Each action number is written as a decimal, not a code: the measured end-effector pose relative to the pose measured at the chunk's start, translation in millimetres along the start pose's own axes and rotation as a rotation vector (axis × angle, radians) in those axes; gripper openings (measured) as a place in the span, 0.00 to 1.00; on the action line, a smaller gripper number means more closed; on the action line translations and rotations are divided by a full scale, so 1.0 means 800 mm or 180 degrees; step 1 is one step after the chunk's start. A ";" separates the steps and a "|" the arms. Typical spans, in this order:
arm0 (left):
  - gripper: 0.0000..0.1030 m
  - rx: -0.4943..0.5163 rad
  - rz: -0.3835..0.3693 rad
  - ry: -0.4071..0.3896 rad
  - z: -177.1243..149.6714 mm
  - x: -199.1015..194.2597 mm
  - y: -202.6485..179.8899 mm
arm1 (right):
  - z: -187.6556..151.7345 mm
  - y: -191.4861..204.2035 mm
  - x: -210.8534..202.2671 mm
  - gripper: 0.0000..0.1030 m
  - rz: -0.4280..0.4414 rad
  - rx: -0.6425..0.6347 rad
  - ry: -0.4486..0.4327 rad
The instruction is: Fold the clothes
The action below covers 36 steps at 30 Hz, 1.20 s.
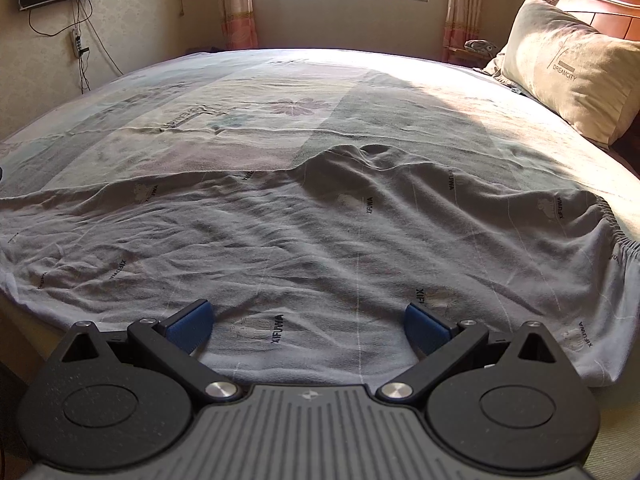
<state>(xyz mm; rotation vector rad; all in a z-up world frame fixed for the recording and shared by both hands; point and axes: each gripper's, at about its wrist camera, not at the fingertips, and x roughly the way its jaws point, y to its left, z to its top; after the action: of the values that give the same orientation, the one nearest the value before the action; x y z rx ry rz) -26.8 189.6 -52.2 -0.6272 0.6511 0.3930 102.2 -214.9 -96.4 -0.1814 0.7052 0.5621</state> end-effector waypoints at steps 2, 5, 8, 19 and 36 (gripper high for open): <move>0.99 -0.0043 0.0212 0.0077 0.004 0.007 0.020 | 0.001 0.000 0.000 1.00 -0.0001 0.0004 0.0012; 0.99 -0.0072 0.0228 0.0095 -0.018 0.005 0.043 | 0.001 0.000 -0.001 1.00 -0.0004 0.0000 0.0023; 0.99 -0.0152 0.0232 0.0286 -0.020 -0.001 0.050 | 0.002 -0.001 -0.001 1.00 0.0003 0.0009 0.0031; 0.99 -0.0276 0.0540 0.0200 0.027 0.017 0.081 | 0.002 -0.001 -0.001 1.00 -0.0004 -0.0005 0.0045; 0.99 -0.0136 0.0510 0.0102 0.043 0.062 0.026 | 0.001 0.001 0.001 1.00 -0.0026 -0.0025 0.0041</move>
<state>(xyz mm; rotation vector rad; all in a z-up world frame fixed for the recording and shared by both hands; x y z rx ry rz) 13.5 234.5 -72.6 -0.6250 0.7274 0.5482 102.8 -214.0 -96.0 -0.1953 0.7145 0.5564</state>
